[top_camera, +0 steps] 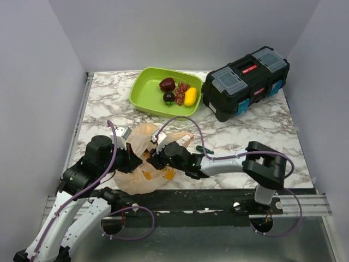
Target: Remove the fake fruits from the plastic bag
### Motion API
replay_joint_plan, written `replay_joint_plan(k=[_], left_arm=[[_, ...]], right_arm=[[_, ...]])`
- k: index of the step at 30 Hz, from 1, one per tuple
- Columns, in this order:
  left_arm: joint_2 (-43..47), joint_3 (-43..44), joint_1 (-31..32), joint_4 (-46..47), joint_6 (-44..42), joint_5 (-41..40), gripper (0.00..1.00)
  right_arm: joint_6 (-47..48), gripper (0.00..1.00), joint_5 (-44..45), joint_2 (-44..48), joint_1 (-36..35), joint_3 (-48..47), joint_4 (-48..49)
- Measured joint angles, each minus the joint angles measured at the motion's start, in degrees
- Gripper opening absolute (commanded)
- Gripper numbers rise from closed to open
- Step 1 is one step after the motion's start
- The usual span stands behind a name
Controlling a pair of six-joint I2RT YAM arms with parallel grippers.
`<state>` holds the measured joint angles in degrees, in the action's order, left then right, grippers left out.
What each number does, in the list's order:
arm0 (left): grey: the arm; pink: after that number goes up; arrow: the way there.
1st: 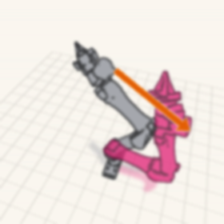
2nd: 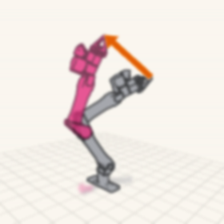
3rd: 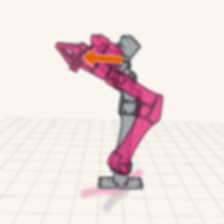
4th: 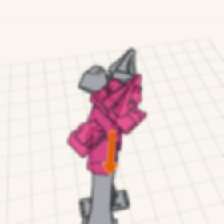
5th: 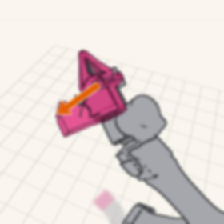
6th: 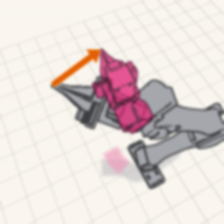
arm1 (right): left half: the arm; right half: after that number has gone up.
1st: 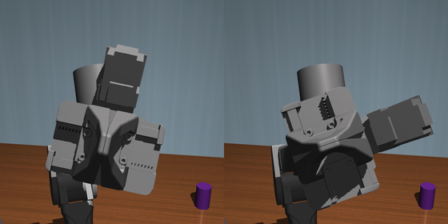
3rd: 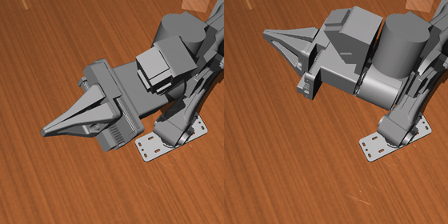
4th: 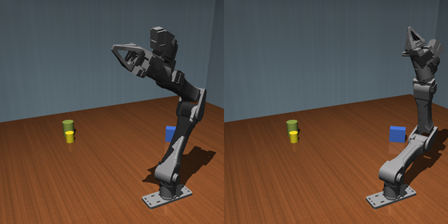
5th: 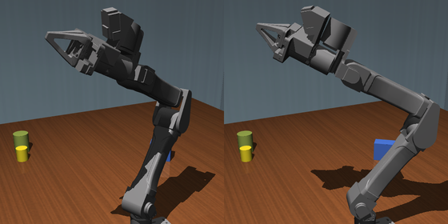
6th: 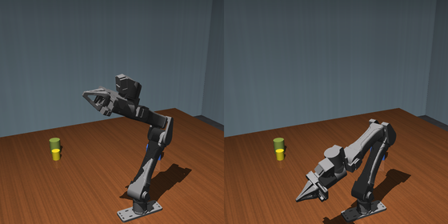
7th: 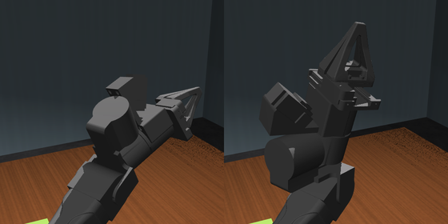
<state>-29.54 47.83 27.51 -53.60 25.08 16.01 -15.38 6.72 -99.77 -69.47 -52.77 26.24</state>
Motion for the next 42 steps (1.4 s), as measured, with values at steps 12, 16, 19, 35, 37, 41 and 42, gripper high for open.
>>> replay_joint_plan(k=[12, 16, 19, 35, 37, 41, 42], left_arm=[[1.6, -0.1, 0.0, 0.4, 0.0, -0.2, 0.0], [1.6, -0.1, 0.0, 0.4, 0.0, -0.2, 0.0], [1.6, -0.2, 0.0, 0.4, 0.0, -0.2, 0.0], [-3.7, 2.0, 0.0, -4.2, 1.4, -5.3, 0.0], [-4.6, 1.3, 0.0, -4.4, 1.8, -4.8, 0.0], [-5.6, 0.4, 0.0, -4.1, 2.0, -2.3, 0.0], [-5.6, 0.2, 0.0, -4.0, 2.0, -1.7, 0.0]], right_arm=[[1.9, 0.4, 9.0, -17.4, 0.2, -6.6, 10.9], [2.2, 0.47, 18.4, -17.9, 0.3, -8.1, 11.8], [2.1, 0.5, 23.4, -17.9, 1.3, -8.6, 12.7], [-0.2, 0.75, 24.8, -18.9, 8.0, -15.1, 13.8], [-0.2, 0.79, 24.7, -19.7, 8.0, -16.0, 13.9], [0.0, 0.84, 24.5, -21.3, 8.2, -16.8, 14.0], [0.0, 0.86, 24.4, -21.7, 8.3, -17.0, 14.0]])
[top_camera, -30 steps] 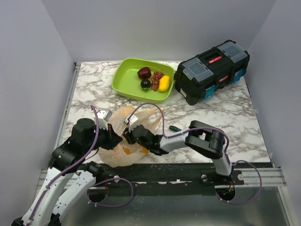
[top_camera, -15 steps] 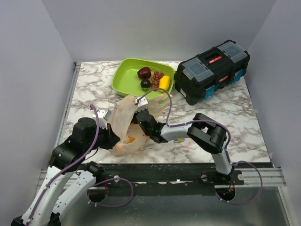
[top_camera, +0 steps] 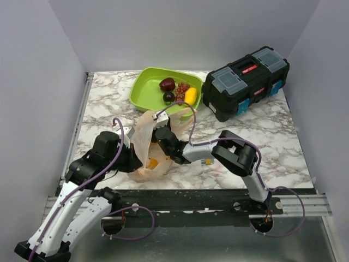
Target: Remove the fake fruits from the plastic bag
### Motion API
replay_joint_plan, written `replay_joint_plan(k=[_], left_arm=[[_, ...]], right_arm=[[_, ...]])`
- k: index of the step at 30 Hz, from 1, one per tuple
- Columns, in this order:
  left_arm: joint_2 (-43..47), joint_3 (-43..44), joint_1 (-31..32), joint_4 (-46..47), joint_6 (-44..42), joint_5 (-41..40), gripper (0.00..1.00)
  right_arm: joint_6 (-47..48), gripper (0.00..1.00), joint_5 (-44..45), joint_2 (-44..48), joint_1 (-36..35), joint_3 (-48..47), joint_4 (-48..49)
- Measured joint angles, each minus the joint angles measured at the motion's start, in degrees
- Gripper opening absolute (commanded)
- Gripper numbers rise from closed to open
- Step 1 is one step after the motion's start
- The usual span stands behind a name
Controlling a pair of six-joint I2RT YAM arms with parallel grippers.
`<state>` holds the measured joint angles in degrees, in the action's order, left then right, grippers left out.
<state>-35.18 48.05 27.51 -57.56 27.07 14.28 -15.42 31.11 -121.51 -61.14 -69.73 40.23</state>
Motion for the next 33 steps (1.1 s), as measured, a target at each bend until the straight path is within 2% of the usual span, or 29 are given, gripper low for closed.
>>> replay_joint_plan(k=[8, 16, 20, 23, 28, 33], left_arm=[[-2.1, -0.7, 0.1, 1.2, 0.0, 2.7, 0.0], [-2.8, -0.7, 0.1, 1.3, -0.1, 2.9, 0.0], [-2.1, -0.5, 0.1, 1.3, -0.3, 1.9, 0.0], [-1.2, -0.1, 0.1, 1.4, -0.7, 0.7, 0.0], [0.3, -0.1, 0.1, 1.8, -0.9, -0.6, 0.0], [0.2, -0.1, 0.1, 1.9, -0.9, -1.0, 0.0]], right_arm=[[0.1, 0.88, -1.1, -3.1, 1.6, -1.6, -0.2], [0.5, 0.8, -2.7, -6.5, 1.6, -4.2, -1.8], [0.5, 0.71, -3.5, -6.9, 1.6, -4.2, -3.2], [0.5, 0.54, -3.6, -6.9, 1.6, -4.2, -3.4], [0.4, 0.36, -4.0, -6.7, 1.6, -4.2, -3.5], [-0.1, 0.24, -5.9, -4.2, 1.6, -1.2, -4.0]])
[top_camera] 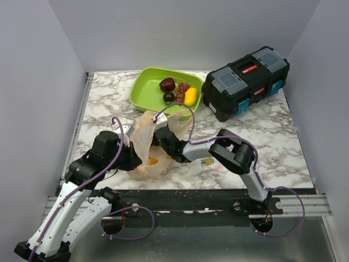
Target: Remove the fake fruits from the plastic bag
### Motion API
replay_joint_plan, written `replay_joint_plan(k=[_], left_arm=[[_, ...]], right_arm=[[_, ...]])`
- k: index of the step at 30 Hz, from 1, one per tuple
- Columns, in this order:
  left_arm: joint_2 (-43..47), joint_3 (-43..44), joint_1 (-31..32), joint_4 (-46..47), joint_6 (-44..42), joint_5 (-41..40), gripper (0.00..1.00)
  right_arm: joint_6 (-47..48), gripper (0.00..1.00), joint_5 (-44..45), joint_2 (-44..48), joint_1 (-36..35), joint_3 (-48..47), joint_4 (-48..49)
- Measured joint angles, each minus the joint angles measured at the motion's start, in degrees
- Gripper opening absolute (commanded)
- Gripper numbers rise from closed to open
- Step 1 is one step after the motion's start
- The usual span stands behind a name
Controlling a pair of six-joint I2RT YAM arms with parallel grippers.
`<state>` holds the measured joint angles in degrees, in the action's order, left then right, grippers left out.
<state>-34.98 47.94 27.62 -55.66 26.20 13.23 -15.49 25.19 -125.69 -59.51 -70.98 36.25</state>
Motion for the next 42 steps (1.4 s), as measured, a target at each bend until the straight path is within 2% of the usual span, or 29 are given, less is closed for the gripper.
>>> replay_joint_plan(k=[11, 21, 35, 42], left_arm=[[-0.3, 0.0, 0.0, 0.3, 0.0, -0.8, 0.0], [-0.2, 0.0, 0.0, 0.3, 0.0, -0.9, 0.0], [0.2, 0.0, 0.0, 0.3, 0.0, -1.0, 0.0], [0.5, 0.0, 0.0, 0.3, 0.0, -1.0, 0.0]], right_arm=[[-4.3, 0.11, -6.5, 12.2, 0.1, 9.2, -2.5], [-7.5, 0.01, -17.5, 20.3, 0.3, 13.7, -6.4], [-8.6, 0.01, -27.3, 31.4, 0.3, 19.5, -12.6], [-8.4, 0.01, -28.7, 39.0, 0.3, 19.8, -14.6]])
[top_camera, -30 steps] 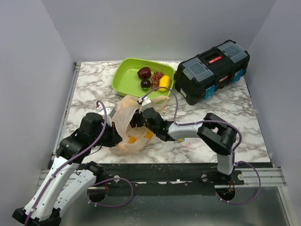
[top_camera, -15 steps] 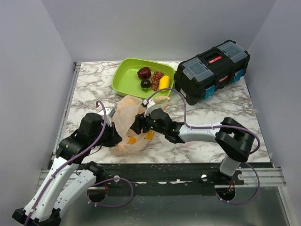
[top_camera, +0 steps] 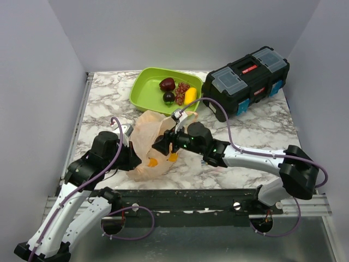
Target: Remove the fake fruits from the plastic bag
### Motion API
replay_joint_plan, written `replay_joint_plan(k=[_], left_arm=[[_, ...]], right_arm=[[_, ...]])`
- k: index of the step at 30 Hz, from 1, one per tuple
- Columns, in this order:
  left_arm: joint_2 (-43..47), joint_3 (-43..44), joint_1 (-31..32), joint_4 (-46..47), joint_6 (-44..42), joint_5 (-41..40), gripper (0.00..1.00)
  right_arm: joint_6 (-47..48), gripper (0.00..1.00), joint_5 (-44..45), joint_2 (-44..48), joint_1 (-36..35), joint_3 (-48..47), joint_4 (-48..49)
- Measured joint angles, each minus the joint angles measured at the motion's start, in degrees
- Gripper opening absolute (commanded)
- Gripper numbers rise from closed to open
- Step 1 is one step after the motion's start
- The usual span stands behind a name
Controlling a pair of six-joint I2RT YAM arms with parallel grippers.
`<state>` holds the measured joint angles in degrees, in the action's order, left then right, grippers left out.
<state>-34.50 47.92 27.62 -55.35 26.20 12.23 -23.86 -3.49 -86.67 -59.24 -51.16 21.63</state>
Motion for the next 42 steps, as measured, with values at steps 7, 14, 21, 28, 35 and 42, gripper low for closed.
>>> replay_joint_plan(k=[7, 14, 21, 28, 35, 42], left_arm=[[0.0, 0.0, 0.0, 0.0, 0.0, 0.0, 0.0], [0.9, 0.0, 0.0, 0.0, 0.0, -0.1, 0.0], [6.0, 0.0, 0.0, -0.1, 1.6, -5.5, 0.0], [11.1, 4.5, 0.0, 0.5, 3.1, -18.4, 0.0], [4.0, 13.1, 0.1, 3.1, -1.8, -34.9, 0.0], [0.4, 13.1, 0.1, 6.9, -7.0, -48.1, 0.0]], right_arm=[[2.2, 0.01, 0.9, 5.3, 0.0, -0.7, -1.4], [6.2, 0.01, 7.6, 6.3, 0.0, -5.8, -3.1], [8.5, 0.01, 14.9, 3.3, 1.2, -14.8, -4.4], [6.8, 0.01, 15.8, -1.6, 6.1, -19.7, -6.3], [4.3, 0.01, 14.3, -8.7, 12.7, -26.9, -9.2], [1.3, 0.01, 11.1, -17.1, 17.2, -36.5, -11.8]])
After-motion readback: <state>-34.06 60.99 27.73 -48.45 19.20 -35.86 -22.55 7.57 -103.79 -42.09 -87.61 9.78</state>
